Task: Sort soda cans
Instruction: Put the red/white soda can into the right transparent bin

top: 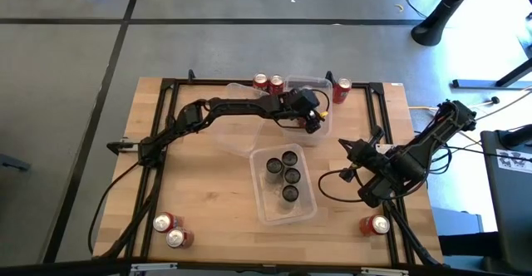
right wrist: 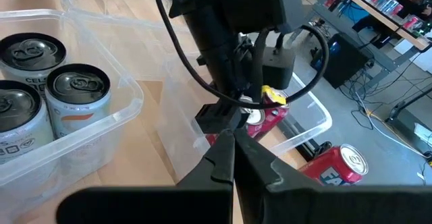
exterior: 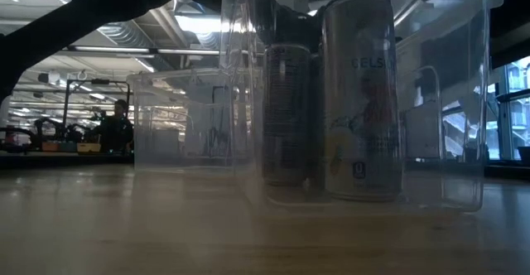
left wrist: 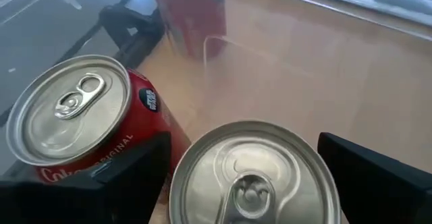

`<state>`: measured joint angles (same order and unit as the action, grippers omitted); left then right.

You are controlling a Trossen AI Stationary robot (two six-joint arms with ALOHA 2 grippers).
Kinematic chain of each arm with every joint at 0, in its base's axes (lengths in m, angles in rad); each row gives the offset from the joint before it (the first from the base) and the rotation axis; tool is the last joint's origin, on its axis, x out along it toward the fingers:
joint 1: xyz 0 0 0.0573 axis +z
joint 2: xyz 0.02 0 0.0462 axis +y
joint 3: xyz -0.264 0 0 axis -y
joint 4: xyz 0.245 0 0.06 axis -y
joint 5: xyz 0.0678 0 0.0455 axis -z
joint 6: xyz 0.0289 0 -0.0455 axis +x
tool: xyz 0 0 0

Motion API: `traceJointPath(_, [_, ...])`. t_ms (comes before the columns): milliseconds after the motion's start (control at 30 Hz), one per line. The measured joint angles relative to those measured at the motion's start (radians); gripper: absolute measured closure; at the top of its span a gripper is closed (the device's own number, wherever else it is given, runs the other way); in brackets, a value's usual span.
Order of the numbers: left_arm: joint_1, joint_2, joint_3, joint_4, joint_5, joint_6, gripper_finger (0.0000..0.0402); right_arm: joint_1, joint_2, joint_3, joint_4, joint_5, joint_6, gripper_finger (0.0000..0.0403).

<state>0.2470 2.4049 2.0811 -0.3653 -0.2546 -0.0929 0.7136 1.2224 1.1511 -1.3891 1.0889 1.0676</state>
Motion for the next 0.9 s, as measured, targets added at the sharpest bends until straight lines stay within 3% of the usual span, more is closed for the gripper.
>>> traceJointPath(367, [-0.021,-0.104,0.049,-0.087,-0.009,-0.008,0.0041,0.0,0.0,-0.001,0.0,-0.008,0.0,0.04])
traceJointPath(900, [-0.036,-0.585,0.053,-0.585,-0.025,0.029,0.0041,0.0,0.0,-0.001,0.011,-0.036,0.001,0.04])
